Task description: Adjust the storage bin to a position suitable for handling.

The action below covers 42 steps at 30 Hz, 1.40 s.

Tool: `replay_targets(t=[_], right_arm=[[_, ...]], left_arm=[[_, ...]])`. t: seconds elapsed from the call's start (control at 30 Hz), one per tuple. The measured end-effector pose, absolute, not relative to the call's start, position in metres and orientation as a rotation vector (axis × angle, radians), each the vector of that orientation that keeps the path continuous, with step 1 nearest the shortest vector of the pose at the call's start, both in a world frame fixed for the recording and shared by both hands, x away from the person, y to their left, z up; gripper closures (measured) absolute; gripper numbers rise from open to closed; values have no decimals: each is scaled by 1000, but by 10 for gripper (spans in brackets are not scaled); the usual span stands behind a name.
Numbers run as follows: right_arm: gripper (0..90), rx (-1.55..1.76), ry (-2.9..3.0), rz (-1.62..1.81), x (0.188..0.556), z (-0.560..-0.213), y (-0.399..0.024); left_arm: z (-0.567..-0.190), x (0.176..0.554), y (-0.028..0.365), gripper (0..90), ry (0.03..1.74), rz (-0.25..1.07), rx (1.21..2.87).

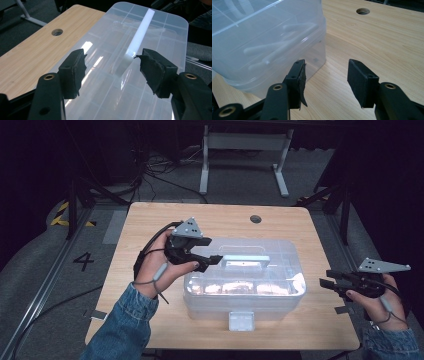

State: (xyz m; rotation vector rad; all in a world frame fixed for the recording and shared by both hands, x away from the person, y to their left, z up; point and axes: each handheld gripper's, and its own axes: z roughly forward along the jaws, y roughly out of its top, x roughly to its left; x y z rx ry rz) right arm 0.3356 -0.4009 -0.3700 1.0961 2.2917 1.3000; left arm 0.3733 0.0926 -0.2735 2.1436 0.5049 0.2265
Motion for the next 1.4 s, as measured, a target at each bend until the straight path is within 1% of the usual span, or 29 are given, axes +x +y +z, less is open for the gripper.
replay_targets(t=[0.33,0.53,0.63,0.77,0.87,0.9,1.03,1.13,1.2,1.3,1.4], right_arm=[[483,1101,2309,1306,338,-372,-397],[485,1095,2312,1299,339,-373,-398],[485,1096,2317,1296,338,-373,-397],[486,1090,2321,1295,339,-373,-396],[487,1087,2325,1300,339,-373,-395],[488,1084,2327,1304,339,-373,-395],[488,1080,2330,1304,339,-373,-394],[488,1084,2333,1303,339,-374,-393],[488,1086,2332,1305,339,-374,-393],[488,1085,2332,1305,339,-374,-393],[488,1086,2333,1303,339,-374,-393]], left_arm=[[-282,381,61,382,437,207,2184],[-287,381,45,417,402,206,2239],[-290,381,39,452,413,233,2269],[-294,382,33,504,396,228,2293],[-295,382,31,580,388,219,2315],[-296,383,30,580,375,220,2320],[-297,384,29,674,332,259,2343],[-298,386,29,705,320,222,2329],[-298,385,29,731,300,232,2332],[-296,384,28,742,253,273,2353],[-295,384,27,746,253,272,2362]])
